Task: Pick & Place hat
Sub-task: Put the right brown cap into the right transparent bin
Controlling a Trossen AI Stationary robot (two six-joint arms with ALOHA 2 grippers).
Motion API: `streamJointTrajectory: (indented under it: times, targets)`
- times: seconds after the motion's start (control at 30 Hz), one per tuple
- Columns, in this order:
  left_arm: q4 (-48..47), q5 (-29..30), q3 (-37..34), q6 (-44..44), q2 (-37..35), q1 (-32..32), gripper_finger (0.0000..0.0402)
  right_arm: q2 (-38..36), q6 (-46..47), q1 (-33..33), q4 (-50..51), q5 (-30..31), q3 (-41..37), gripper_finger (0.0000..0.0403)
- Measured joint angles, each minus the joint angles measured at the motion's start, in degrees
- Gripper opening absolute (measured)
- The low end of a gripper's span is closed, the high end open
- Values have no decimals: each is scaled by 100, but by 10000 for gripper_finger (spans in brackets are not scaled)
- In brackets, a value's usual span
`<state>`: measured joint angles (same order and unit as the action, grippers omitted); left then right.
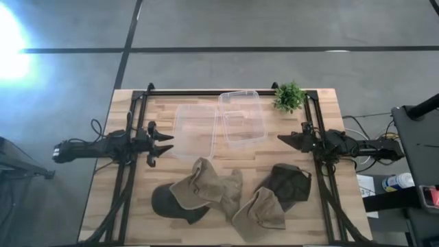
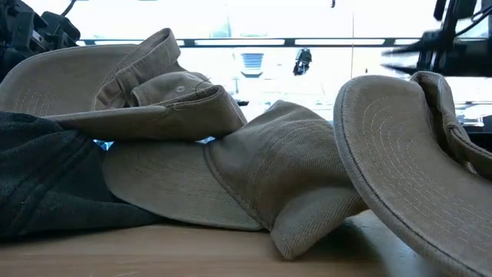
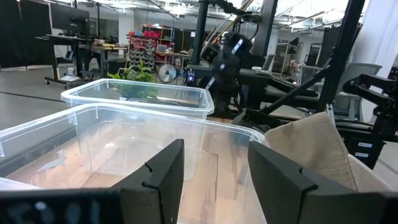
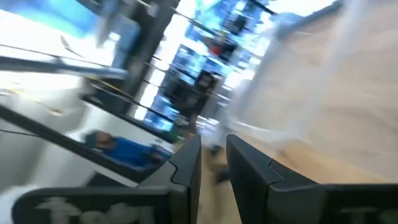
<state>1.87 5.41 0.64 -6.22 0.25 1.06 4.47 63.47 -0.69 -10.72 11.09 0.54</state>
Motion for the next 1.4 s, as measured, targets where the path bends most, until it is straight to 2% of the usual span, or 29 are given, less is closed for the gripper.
streamJointTrajectory:
  times: [0.17,0.33,0.53,0.77,0.9,1.03,1.1,1.23,1.33,1.4]
  targets:
    - [-2,1,0,0,0,2,172,572,47,-134,-1688,-217,7,71]
    - [-2,2,0,0,0,2,172,1628,482,-535,-2896,-540,23,71]
    - [-2,0,0,0,0,4,172,3518,1225,-1162,-2734,-821,813,81]
    - [-15,-2,0,-2,0,4,172,5466,650,-1205,-2696,-1860,2045,93]
    - [-18,0,2,0,0,4,172,6488,690,-1192,-1985,-3085,2829,93]
    - [-19,-1,2,-2,0,4,172,7442,660,-1236,-1309,-3571,3628,94]
    - [-19,-1,2,-2,0,4,172,7808,592,-1238,-785,-4111,4088,98]
    - [-22,0,2,-2,0,4,172,8360,-22,-1308,1128,-5070,5168,120]
    - [-20,0,2,-2,0,4,172,8640,-1009,-1385,2908,-5191,6055,143]
    - [-19,0,2,-2,0,4,172,8874,-1849,-1423,4123,-4975,6641,161]
